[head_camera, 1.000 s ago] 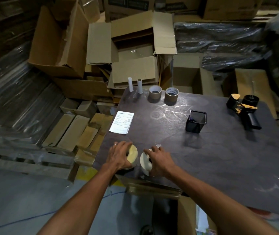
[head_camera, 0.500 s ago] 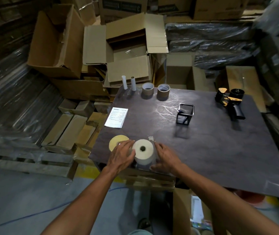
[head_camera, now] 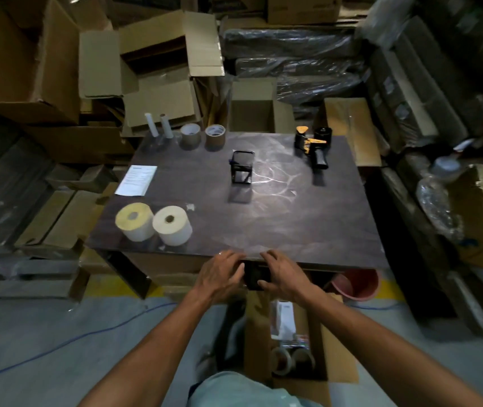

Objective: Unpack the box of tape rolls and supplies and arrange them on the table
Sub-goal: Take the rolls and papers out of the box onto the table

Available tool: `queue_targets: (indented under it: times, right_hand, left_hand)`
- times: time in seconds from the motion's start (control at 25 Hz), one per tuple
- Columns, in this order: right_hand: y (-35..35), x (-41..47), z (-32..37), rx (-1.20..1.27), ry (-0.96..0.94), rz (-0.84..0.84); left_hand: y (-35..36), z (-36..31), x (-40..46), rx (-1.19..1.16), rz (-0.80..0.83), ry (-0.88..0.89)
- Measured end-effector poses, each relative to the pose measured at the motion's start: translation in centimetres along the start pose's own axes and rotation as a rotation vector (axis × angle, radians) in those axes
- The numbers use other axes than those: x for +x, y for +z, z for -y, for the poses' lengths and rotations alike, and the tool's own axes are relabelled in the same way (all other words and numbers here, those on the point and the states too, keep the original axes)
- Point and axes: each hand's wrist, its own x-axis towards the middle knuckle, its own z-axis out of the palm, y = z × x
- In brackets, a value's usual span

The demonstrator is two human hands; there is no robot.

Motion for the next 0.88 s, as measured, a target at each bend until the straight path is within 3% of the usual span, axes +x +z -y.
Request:
queue_targets:
  times: [0.48, 0.64, 0.88]
  right_hand:
    - [11.1, -16.3, -15.1, 0.14, 0.216, 0.215]
    - [16.3, -17.5, -17.4, 0.208, 0.326, 0.305]
    - [27.9, -13.8, -22.5, 0.209, 0.445, 0.378]
  left_hand:
    - [18.2, -13.1, -8.5, -0.018, 0.395, -0.203]
    - [23.8, -12.2, -10.2, -0.086, 0.464, -0.262]
    - [35.3, -5.3, -10.7, -0.029, 0.578, -0.316]
